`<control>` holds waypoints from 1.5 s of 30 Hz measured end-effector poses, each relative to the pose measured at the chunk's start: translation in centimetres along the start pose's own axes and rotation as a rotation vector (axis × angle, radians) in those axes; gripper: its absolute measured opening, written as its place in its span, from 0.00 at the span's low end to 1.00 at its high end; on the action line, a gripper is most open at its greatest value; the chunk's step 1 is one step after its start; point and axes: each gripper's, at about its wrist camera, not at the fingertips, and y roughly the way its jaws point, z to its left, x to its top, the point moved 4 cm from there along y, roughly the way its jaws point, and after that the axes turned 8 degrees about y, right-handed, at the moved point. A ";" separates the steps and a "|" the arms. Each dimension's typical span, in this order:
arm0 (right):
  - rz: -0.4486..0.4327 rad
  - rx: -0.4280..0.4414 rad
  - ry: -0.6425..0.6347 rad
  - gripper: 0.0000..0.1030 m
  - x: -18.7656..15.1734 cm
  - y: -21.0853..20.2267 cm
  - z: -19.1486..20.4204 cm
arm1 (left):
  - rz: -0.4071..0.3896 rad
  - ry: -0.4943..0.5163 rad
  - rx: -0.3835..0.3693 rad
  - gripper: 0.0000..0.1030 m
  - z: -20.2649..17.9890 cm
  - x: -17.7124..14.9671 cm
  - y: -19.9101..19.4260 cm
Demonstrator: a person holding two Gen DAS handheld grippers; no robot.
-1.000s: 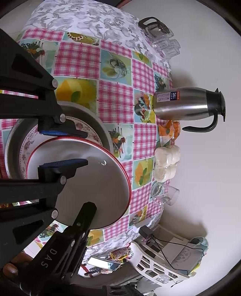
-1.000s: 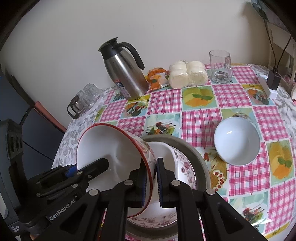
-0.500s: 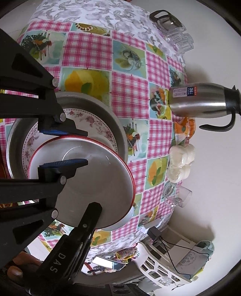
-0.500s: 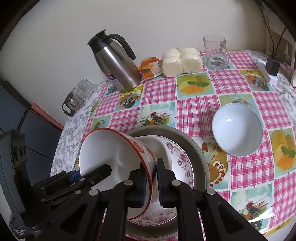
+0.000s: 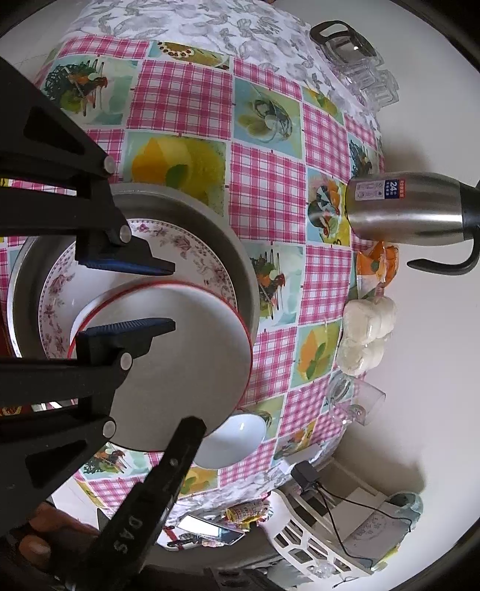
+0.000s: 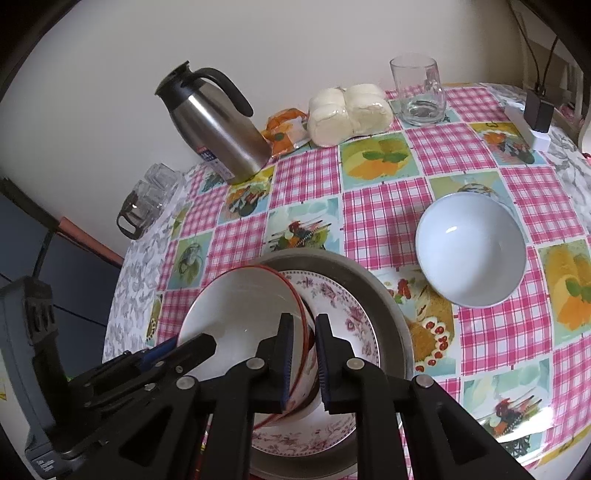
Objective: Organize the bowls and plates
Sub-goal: 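Lower the red-rimmed bowl into the tray beside the white square bowl, then open both tools and release the red-rimmed bowl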
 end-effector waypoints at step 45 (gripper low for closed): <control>0.011 -0.021 -0.001 0.40 0.2 0.9 -0.5 | -0.043 -0.049 0.016 0.46 0.9 0.3 -0.5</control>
